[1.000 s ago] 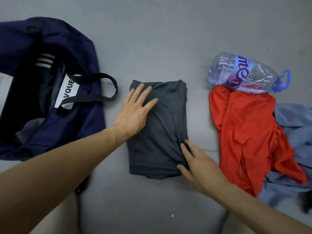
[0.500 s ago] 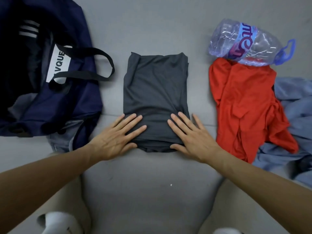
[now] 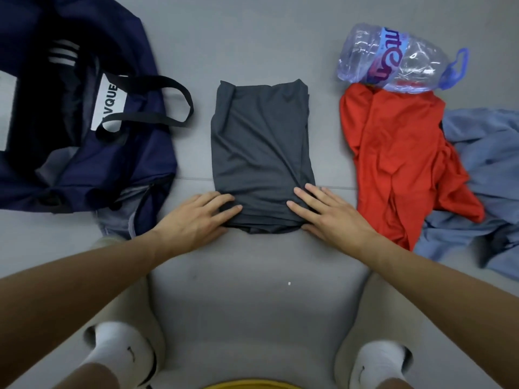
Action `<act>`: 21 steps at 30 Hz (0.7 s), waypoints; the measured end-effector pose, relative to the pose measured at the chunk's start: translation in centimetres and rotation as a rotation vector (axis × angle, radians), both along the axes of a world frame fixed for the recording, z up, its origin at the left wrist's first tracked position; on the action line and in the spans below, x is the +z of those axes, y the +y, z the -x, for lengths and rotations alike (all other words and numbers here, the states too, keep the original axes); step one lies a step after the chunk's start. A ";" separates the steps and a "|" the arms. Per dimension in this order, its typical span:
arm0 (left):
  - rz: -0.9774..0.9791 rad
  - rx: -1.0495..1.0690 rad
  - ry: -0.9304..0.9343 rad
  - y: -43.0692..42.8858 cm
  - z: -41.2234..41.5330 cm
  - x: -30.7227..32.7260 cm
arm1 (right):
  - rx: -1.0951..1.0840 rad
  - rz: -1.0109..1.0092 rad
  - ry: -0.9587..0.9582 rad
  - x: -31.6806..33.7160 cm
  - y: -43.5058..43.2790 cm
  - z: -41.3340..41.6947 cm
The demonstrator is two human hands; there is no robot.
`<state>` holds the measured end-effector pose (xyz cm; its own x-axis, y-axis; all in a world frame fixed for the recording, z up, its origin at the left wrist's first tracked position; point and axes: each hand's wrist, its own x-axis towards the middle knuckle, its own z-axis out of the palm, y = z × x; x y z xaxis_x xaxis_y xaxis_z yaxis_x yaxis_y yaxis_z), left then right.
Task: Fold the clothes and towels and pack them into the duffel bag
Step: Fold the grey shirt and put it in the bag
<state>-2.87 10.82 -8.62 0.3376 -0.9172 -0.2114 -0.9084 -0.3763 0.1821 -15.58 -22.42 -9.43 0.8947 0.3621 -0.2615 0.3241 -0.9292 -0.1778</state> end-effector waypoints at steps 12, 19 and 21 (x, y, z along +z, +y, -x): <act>0.042 0.061 0.002 -2.5 -1.4 -0.5 | -0.095 -0.084 -0.144 -0.2 1.1 -1.8; 0.058 0.485 0.330 -3.5 -2.3 1.7 | -0.413 -0.332 0.123 2.5 1.8 -5.0; 0.043 0.574 0.409 -3.6 -2.5 1.8 | -0.527 -0.413 0.216 2.7 1.8 -5.8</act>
